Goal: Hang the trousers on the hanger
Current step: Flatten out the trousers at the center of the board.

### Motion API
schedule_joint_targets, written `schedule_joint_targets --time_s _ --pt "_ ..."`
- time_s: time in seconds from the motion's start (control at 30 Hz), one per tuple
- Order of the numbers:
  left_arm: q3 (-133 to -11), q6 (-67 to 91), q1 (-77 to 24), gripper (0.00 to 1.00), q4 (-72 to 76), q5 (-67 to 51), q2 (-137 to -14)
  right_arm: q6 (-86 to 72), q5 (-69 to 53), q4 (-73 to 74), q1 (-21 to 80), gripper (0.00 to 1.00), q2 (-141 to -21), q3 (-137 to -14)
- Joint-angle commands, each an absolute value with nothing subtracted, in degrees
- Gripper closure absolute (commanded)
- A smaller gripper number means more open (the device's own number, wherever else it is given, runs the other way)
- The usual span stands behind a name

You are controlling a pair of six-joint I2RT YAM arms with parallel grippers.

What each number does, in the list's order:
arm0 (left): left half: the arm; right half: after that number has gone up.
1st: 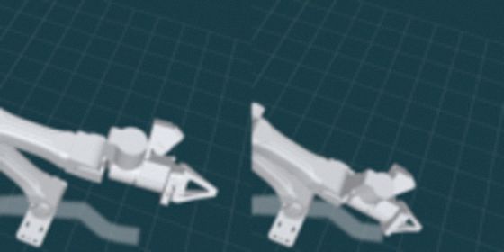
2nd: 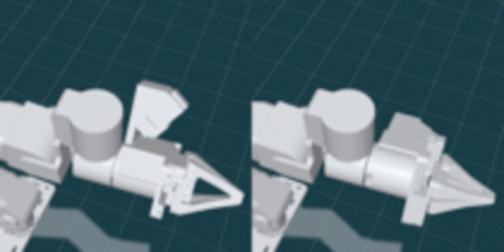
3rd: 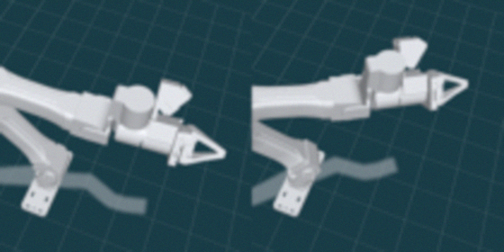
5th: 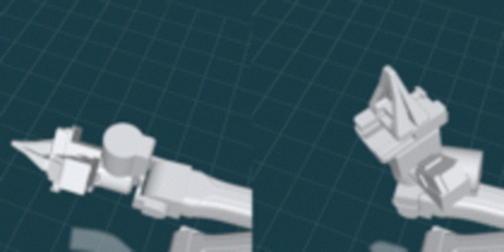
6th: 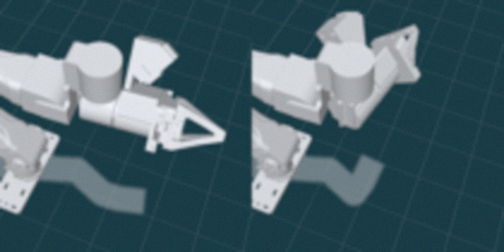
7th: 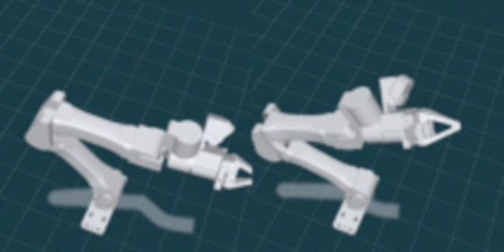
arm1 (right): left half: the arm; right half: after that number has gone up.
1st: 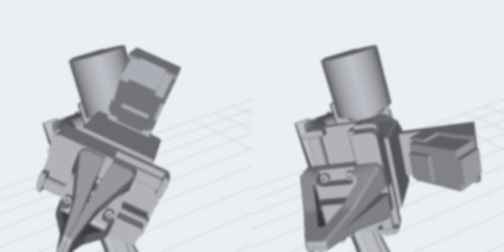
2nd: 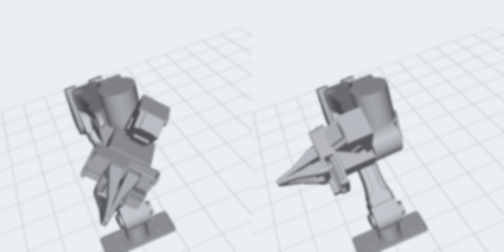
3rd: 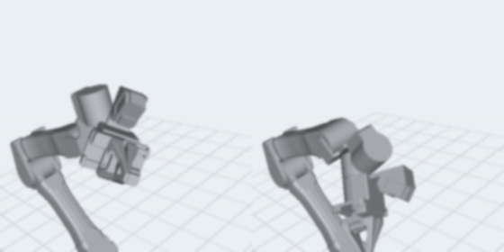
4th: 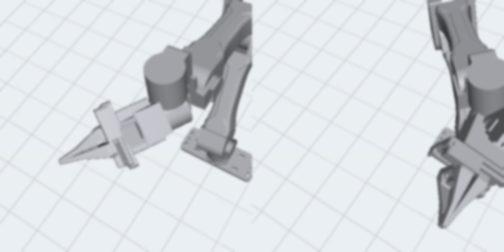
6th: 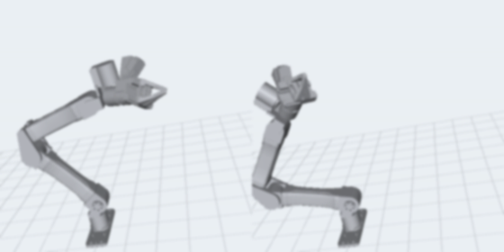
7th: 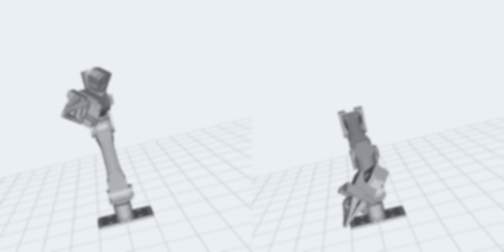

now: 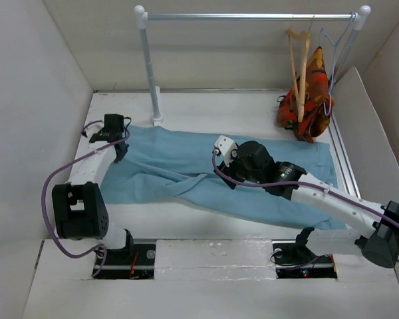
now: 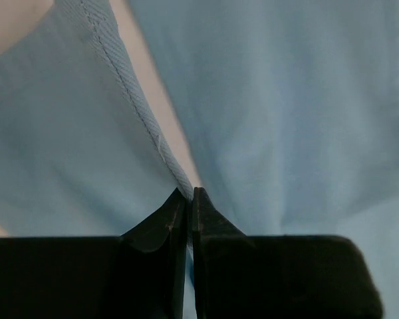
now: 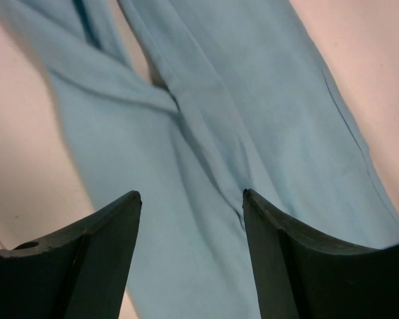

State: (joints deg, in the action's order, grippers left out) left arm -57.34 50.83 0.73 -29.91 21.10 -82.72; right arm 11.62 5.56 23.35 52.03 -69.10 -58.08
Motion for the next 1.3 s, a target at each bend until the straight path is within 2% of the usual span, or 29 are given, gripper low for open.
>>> schedule_joint_targets --time_s 0.0,0.07,0.17,0.2,0.23,0.3,0.4,0.43,0.47,0.5,0.53,0.57,0.73,0.77,0.8,0.83,0.87,0.9,1.0,1.2,1.27 --pt "-64.50 45.37 0.97 1.00 -29.88 27.77 -86.65 10.20 5.54 22.94 50.81 0.32 -67.94 -56.61" --pt "-68.01 43.42 0.97 1.00 -29.35 26.28 -91.11 10.02 5.62 23.29 50.80 0.32 -67.76 -56.08" --pt "-71.98 42.19 0.97 0.62 -32.95 25.23 -96.92 10.20 5.27 23.64 50.80 0.32 -67.68 -55.37" --pt "-72.24 42.10 0.97 0.32 -33.57 25.22 -97.47 10.20 5.19 23.82 50.80 0.32 -67.50 -55.28" --pt "-71.46 41.32 0.97 0.22 -33.31 24.79 -97.30 10.20 5.45 24.25 50.80 0.32 -67.41 -55.11" --pt "-69.88 41.48 0.97 0.11 -32.87 24.61 -94.32 10.11 5.54 24.52 50.80 0.32 -66.45 -54.76" --pt "-64.71 42.53 1.49 0.11 -31.64 26.53 -86.42 10.11 5.36 24.70 50.80 0.38 -64.34 -53.53" --pt "-63.82 42.97 1.49 0.14 -31.73 27.24 -84.31 10.02 4.67 24.61 50.19 0.42 -63.73 -53.18" --pt "-62.76 43.94 1.49 0.21 -31.73 27.42 -79.94 10.02 4.22 24.52 50.19 0.67 -63.20 -52.30" --pt "-61.71 44.64 1.49 0.54 -31.73 27.51 -77.63 9.93 3.78 24.43 50.19 0.84 -61.89 -51.77" --pt "-58.74 45.43 2.28 0.80 -31.21 27.07 -75.87 9.84 3.26 24.43 50.19 0.97 -61.44 -51.42" --pt "-57.32 46.40 3.42 1.00 -31.11 26.29 -72.89 9.93 2.38 24.43 49.66 1.00 -61.00 -50.98" --pt "-47.66 43.70 20.69 1.00 -25.33 12.41 -70.75 9.41 0.79 25.93 49.66 1.00 -57.32 -49.40" --pt "-47.29 42.99 22.83 0.93 -24.88 11.44 -71.71 9.32 0.70 26.19 49.66 0.94 -56.78 -49.13" --pt "-47.11 42.37 24.68 0.53 -24.61 10.29 -72.41 9.06 0.70 26.71 49.66 0.88 -56.08 -48.87" --pt "-46.94 41.06 26.44 0.41 -23.74 9.50 -73.20 8.79 0.44 27.24 49.14 0.83 -54.77 -48.69" --pt "-46.76 40.61 29.33 0.37 -23.12 8.80 -74.26 8.53 0.44 27.77 49.13 0.71 -54.15 -48.43" --pt "-46.50 40.26 30.31 0.32 -22.42 7.05 -74.88 7.83 0.44 28.73 49.13 0.65 -53.44 -48.43" --pt "-46.41 40.69 31.03 0.32 -20.40 4.93 -79.00 5.03 1.14 31.97 47.91 0.53 -49.68 -47.64" --pt "-46.58 42.27 31.03 0.35 -17.59 3.96 -84.72 3.69 0.44 35.50 44.04 0.51 -44.30 -46.23" --pt "-46.84 42.62 31.03 0.42 -16.53 3.43 -87.00 3.52 0.53 36.56 42.03 0.51 -43.51 -46.49"
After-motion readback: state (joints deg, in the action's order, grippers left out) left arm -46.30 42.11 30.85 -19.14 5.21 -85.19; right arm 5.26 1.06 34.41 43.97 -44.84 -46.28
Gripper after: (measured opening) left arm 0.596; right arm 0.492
